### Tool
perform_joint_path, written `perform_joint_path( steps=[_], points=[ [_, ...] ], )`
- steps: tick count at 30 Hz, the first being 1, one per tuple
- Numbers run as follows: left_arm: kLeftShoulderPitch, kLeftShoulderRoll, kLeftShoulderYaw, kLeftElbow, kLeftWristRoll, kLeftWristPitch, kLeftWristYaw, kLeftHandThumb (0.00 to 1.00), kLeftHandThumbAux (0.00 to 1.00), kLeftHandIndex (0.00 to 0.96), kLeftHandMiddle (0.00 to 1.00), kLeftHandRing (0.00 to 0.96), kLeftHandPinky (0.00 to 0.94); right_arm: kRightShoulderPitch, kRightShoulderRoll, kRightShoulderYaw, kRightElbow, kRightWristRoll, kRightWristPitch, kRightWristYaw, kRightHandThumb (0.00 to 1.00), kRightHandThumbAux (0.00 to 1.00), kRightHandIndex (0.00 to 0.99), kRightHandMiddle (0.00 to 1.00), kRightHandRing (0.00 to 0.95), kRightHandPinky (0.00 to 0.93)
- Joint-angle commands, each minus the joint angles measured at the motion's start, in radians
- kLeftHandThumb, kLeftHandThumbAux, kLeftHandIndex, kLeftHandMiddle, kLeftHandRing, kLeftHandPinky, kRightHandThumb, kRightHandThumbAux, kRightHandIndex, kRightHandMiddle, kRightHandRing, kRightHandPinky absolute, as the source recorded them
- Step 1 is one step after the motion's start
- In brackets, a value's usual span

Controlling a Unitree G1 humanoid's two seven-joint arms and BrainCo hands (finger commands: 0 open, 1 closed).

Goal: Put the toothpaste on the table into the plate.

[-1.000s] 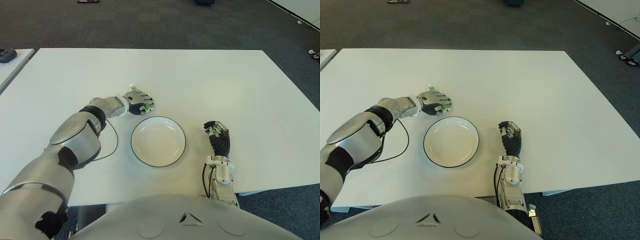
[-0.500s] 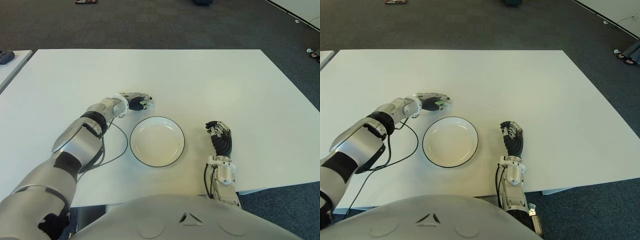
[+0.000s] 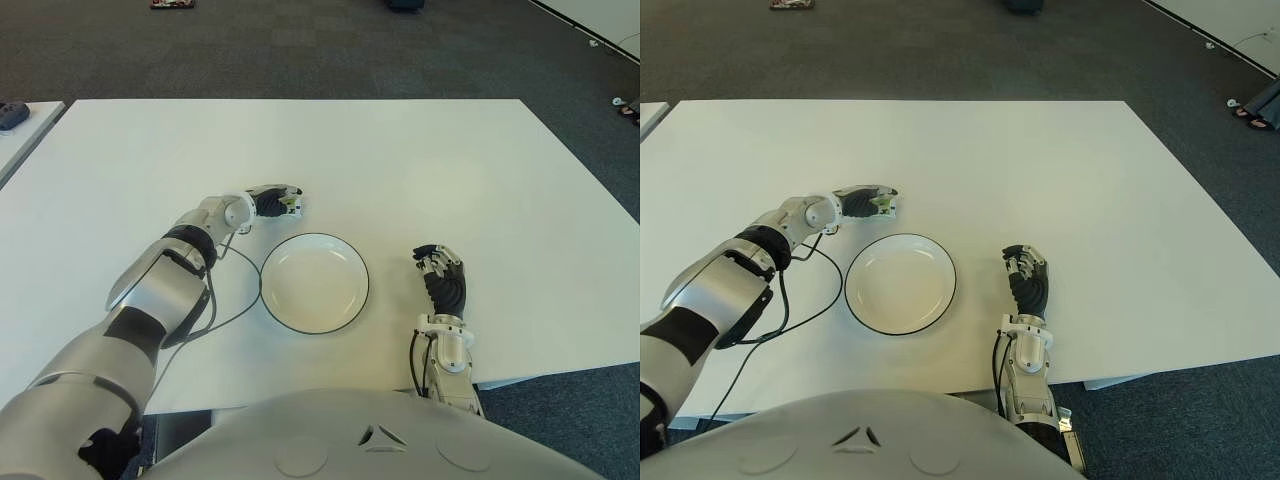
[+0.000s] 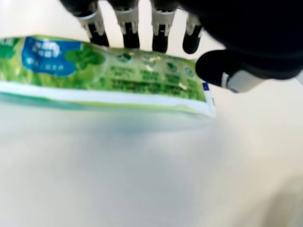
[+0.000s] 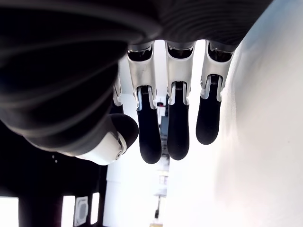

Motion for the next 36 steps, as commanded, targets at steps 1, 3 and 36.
perform_joint_path(
  steps=[1,3,36],
  points=[
    [0.068,0.012,-0.006,0.043,0.015,0.072,-0.068,0.751,0.316,0.0,0.0,0.0,0.087,0.001,0.003,-0.001,-0.006,0.005,0.0,0.004,0.709,0.732,0.429,0.465,0.433,0.439],
    [0.068,0.012,-0.005,0.043,0.017,0.073,-0.068,0.751,0.316,0.0,0.0,0.0,0.088,0.002,0.003,-0.001,-0.008,0.005,0.0,0.003,0.709,0.732,0.429,0.467,0.438,0.442],
    [-0.032,0.067,-0.353,0.034,0.357,-0.024,0.098,0.805,0.326,0.09,0.202,0.305,0.415,0.009,0.005,-0.009,-0.029,-0.004,0.029,-0.006,0.708,0.733,0.428,0.466,0.439,0.437]
  ],
)
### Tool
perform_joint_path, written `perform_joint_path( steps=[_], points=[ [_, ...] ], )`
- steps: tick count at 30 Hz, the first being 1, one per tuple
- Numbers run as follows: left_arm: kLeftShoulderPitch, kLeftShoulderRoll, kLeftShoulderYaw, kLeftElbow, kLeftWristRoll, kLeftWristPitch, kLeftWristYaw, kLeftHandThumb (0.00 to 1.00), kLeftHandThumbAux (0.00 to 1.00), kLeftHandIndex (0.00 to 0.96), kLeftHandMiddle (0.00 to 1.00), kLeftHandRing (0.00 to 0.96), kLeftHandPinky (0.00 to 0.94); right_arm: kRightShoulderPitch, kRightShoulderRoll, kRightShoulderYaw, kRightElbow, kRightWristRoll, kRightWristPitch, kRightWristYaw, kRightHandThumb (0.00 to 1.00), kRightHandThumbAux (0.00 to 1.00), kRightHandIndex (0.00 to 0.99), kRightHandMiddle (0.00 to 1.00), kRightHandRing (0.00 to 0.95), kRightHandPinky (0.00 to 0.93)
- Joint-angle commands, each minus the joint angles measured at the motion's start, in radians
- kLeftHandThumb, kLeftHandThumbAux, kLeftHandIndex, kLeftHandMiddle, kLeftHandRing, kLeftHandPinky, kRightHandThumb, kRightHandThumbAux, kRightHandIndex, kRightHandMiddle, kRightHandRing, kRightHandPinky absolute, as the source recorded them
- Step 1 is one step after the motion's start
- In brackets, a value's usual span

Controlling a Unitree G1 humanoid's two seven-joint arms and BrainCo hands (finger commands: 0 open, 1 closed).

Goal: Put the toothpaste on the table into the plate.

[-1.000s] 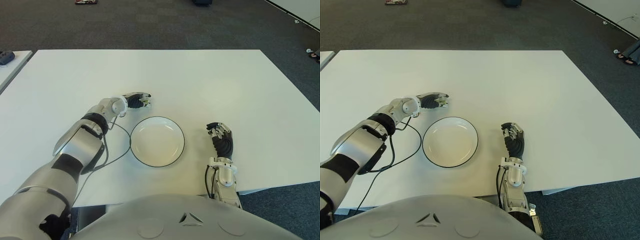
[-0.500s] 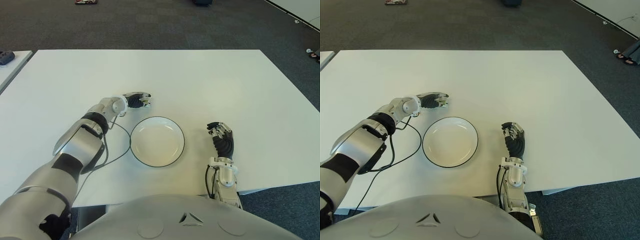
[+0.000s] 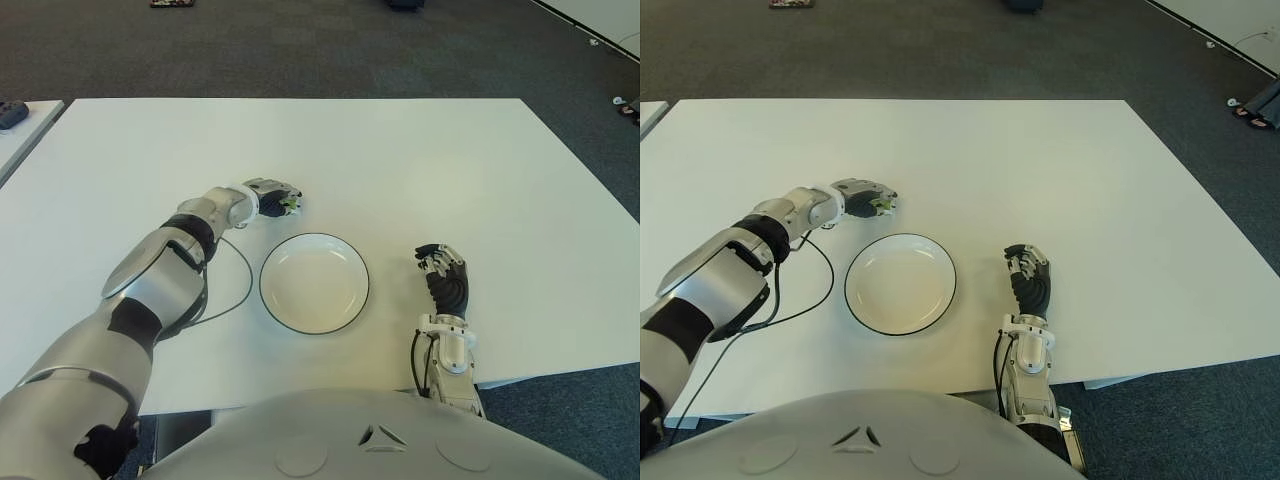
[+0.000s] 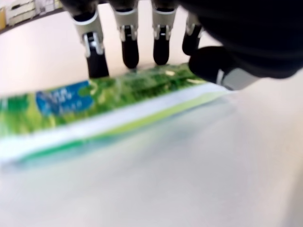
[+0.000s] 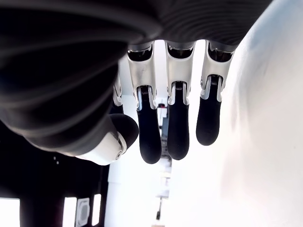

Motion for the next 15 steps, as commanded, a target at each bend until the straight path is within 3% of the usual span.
perform_joint_path(
  steps=[1,15],
  points=[
    [0.047,0.037,-0.099,0.046,0.107,-0.009,-0.039,0.807,0.326,0.088,0.202,0.306,0.416,0.003,0.004,-0.001,-0.01,-0.005,0.024,-0.005,0.708,0.733,0.428,0.467,0.439,0.437],
    [0.009,0.052,-0.235,0.049,0.216,0.021,-0.001,0.786,0.325,0.07,0.226,0.31,0.38,0.011,0.008,0.003,-0.022,-0.013,0.025,-0.007,0.707,0.733,0.429,0.471,0.445,0.44]
  ],
)
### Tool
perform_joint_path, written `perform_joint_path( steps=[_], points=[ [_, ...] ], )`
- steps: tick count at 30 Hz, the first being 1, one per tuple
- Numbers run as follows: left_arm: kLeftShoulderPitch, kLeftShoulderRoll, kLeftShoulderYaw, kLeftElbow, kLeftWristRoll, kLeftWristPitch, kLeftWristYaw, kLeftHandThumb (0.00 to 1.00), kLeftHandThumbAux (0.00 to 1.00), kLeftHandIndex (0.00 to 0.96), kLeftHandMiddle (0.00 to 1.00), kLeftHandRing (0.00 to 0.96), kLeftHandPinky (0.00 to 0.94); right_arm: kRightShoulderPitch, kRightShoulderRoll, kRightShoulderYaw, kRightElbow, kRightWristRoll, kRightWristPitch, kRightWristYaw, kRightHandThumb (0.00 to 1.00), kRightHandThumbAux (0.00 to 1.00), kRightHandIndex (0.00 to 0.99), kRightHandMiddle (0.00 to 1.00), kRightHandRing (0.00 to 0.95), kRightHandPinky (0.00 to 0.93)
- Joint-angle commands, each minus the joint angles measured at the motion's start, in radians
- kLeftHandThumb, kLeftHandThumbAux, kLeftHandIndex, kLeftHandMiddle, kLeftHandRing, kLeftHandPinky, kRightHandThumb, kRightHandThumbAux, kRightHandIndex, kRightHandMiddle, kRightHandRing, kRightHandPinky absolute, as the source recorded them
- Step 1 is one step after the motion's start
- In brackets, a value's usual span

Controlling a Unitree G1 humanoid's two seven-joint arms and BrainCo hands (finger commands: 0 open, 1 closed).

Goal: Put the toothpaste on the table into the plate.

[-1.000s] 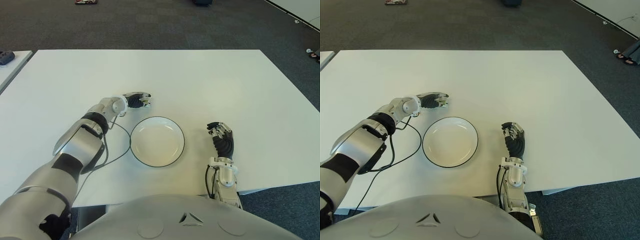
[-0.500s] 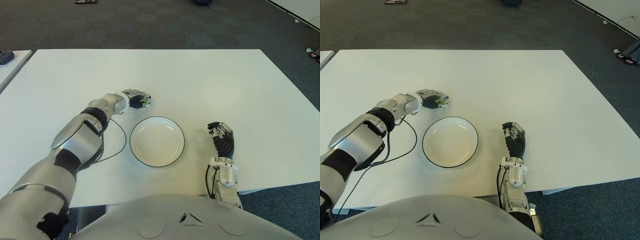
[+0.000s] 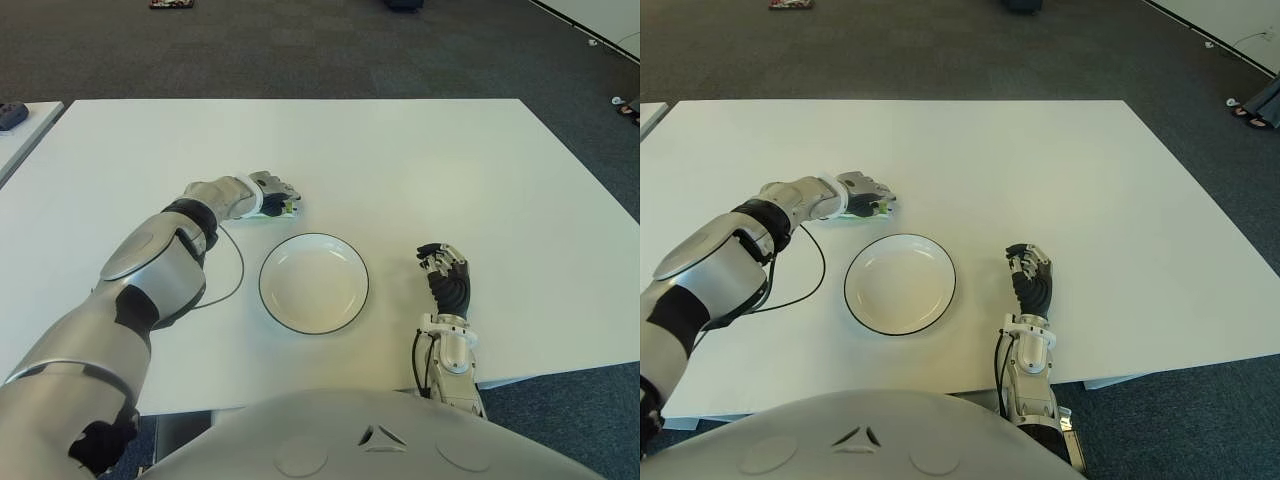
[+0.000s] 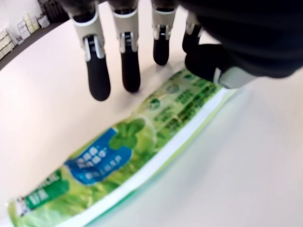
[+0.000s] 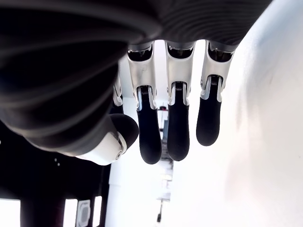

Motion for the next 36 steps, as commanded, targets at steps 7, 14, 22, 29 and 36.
perform_joint_path(
  steps=[7,14,22,29,36],
  points=[
    [0.052,0.048,-0.151,0.042,0.157,0.024,-0.011,0.7,0.334,0.025,0.194,0.236,0.261,0.008,0.008,0.0,-0.007,-0.001,0.029,-0.003,0.706,0.733,0.428,0.467,0.436,0.43],
    [0.083,0.039,-0.192,0.058,0.185,0.076,0.005,0.598,0.346,0.001,0.113,0.126,0.159,0.017,0.012,-0.001,-0.021,-0.005,0.042,-0.01,0.707,0.734,0.427,0.463,0.428,0.422],
    [0.105,0.051,-0.203,0.066,0.176,0.1,0.006,0.555,0.343,0.0,0.062,0.077,0.144,0.031,0.013,-0.001,-0.039,-0.001,0.048,-0.009,0.709,0.734,0.428,0.465,0.436,0.436],
    [0.129,0.072,-0.168,0.078,0.138,0.122,0.002,0.544,0.345,0.0,0.053,0.075,0.16,0.043,0.009,-0.005,-0.042,0.009,0.042,0.0,0.708,0.734,0.427,0.464,0.436,0.436],
    [0.136,0.079,-0.114,0.078,0.096,0.108,-0.047,0.562,0.333,0.0,0.062,0.104,0.225,0.05,0.007,-0.006,-0.045,0.022,0.031,0.015,0.709,0.734,0.427,0.466,0.438,0.436]
  ],
)
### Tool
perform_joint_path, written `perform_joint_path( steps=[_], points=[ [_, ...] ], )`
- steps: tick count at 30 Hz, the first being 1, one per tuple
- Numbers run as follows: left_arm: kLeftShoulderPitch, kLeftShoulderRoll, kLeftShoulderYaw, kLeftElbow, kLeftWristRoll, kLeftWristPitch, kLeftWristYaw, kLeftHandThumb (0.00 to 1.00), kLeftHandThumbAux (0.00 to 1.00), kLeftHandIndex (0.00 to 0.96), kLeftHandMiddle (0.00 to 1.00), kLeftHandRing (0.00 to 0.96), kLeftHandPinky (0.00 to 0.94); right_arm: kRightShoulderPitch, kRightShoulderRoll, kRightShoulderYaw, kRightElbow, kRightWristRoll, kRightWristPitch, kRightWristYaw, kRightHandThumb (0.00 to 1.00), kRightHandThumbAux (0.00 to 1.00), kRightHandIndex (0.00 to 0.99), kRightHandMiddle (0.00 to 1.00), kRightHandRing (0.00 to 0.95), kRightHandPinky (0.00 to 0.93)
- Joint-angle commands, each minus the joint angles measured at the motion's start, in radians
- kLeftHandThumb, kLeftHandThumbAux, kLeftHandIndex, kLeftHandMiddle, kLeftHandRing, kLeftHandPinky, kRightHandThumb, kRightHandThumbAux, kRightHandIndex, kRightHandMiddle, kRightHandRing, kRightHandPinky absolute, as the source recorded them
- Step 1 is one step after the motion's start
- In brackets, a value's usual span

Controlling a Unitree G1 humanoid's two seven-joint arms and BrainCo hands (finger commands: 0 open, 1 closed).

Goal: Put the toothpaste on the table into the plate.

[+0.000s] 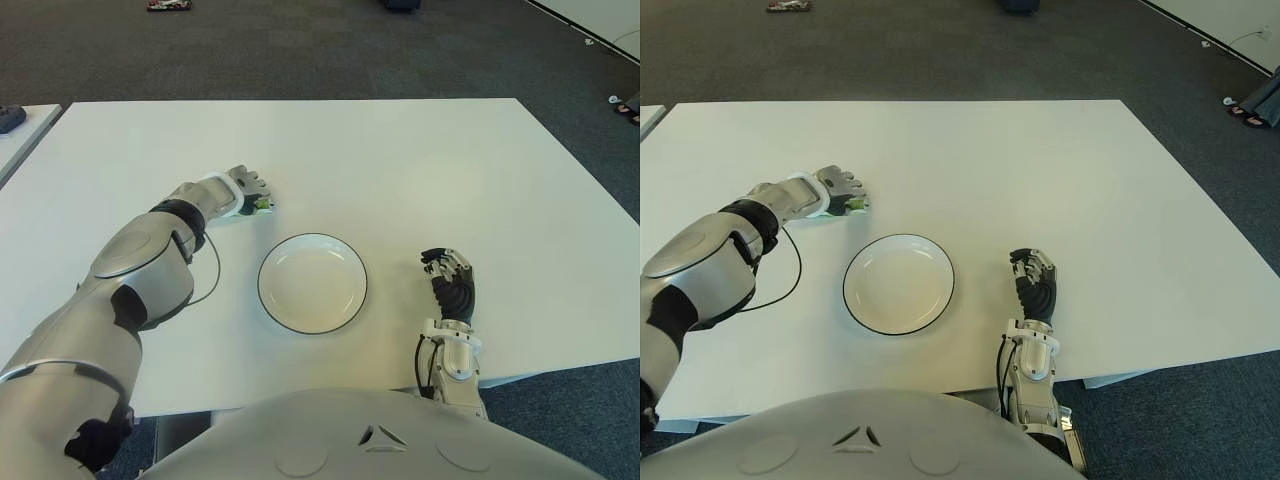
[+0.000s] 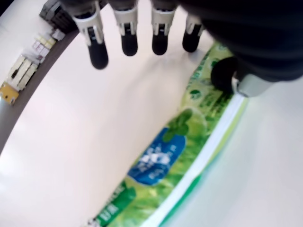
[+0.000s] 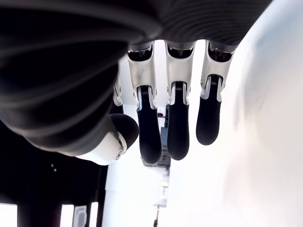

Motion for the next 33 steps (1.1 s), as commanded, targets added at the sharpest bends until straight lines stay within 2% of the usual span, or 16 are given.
perform_joint_path(
  steps=[1,9,20,25,30,33],
  points=[
    [0.114,0.019,0.01,0.045,-0.004,-0.035,-0.107,0.564,0.332,0.0,0.064,0.108,0.231,0.008,0.002,0.0,-0.003,0.014,0.005,0.013,0.709,0.734,0.427,0.466,0.438,0.436],
    [0.13,0.027,0.062,0.04,-0.049,-0.038,-0.157,0.581,0.308,0.0,0.115,0.189,0.324,0.016,0.0,-0.004,-0.012,0.015,0.012,0.019,0.709,0.734,0.427,0.457,0.427,0.421],
    [0.176,0.025,0.133,0.048,-0.113,-0.014,-0.214,0.595,0.279,0.0,0.159,0.258,0.358,0.02,-0.003,-0.009,-0.022,-0.005,0.037,0.006,0.709,0.734,0.427,0.456,0.423,0.422],
    [0.19,0.029,0.168,0.049,-0.145,-0.012,-0.251,0.583,0.276,0.0,0.164,0.261,0.342,0.021,-0.006,-0.012,-0.023,-0.006,0.038,0.005,0.709,0.734,0.427,0.457,0.427,0.431],
    [0.2,0.041,0.202,0.046,-0.177,-0.023,-0.281,0.517,0.281,0.0,0.13,0.209,0.289,0.02,-0.009,-0.014,-0.021,-0.006,0.039,0.006,0.709,0.734,0.427,0.462,0.435,0.437],
    [0.168,0.067,0.232,0.029,-0.211,-0.058,-0.334,0.494,0.282,0.0,0.1,0.184,0.276,0.017,-0.011,-0.014,-0.018,-0.007,0.037,0.006,0.709,0.734,0.427,0.462,0.434,0.432]
  ],
)
